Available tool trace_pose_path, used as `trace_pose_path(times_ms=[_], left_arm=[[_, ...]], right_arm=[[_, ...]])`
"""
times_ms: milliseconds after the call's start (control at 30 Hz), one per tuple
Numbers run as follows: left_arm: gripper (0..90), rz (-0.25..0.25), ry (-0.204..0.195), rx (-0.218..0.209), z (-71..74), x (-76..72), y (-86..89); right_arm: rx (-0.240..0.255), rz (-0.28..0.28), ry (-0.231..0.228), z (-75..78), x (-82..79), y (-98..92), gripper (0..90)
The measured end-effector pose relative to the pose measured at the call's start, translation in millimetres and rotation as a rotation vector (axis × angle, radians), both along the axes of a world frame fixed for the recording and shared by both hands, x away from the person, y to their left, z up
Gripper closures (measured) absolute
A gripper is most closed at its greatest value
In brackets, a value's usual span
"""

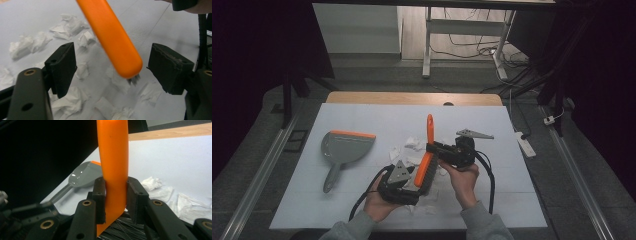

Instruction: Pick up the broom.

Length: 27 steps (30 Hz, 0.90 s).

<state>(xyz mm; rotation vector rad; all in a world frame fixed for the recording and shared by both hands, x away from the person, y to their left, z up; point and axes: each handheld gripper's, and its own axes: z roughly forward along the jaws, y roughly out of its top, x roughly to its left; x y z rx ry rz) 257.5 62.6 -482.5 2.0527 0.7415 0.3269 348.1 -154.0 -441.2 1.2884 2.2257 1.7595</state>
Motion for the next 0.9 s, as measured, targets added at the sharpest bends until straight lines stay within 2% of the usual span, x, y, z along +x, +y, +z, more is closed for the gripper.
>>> trace_pose_path(times_ms=[67, 167, 200, 267, 367, 500, 567, 600, 667, 733, 900], left_arm=[[25.4, 0.010, -0.003, 0.007, -3.4, -0.6, -3.6], [33.8, 0.032, -0.029, 0.003, -8.8, -2.8, -7.0], [37.8, 0.061, -0.038, -0.005, -11.7, -3.1, -9.3], [44.9, 0.080, -0.038, -0.021, -13.6, -2.1, -8.8], [55.0, 0.088, -0.027, -0.059, -14.3, 0.3, -5.6], [69.3, 0.107, -0.032, -0.067, -13.6, 1.5, -2.3], [72.8, 0.112, -0.022, -0.075, -13.6, 2.6, -0.6], [74.4, 0.124, 0.002, -0.092, -13.8, 5.4, 3.6], [76.3, 0.125, 0.013, -0.095, -13.8, 7.2, 5.9], [77.4, 0.118, 0.046, -0.098, -14.0, 11.8, 12.3], [78.5, 0.110, 0.044, -0.090, -12.7, 13.3, 17.0]], right_arm=[[0.006, -0.001, -0.002, 0.1, -0.8, 0.3, 70.7], [0.036, -0.015, -0.004, -0.1, -4.1, 1.6, 70.7], [0.045, -0.015, -0.001, -0.5, -4.5, 1.9, 70.7], [0.069, -0.017, 0.006, -1.1, -5.7, 2.2, 70.7], [0.076, -0.031, -0.004, -1.4, -7.2, 2.6, 70.7], [0.100, -0.038, -0.002, -1.7, -8.4, 1.8, 70.6], [0.106, -0.043, -0.004, -1.5, -8.9, 1.4, 70.6], [0.110, -0.043, -0.002, -1.3, -9.1, 1.1, 70.6], [0.110, -0.043, -0.002, -1.4, -9.5, 0.9, 70.6], [0.108, -0.040, -0.005, -1.4, -10.4, 2.0, 70.5], [0.103, -0.027, -0.016, 0.0, -12.1, 3.8, 70.3]])
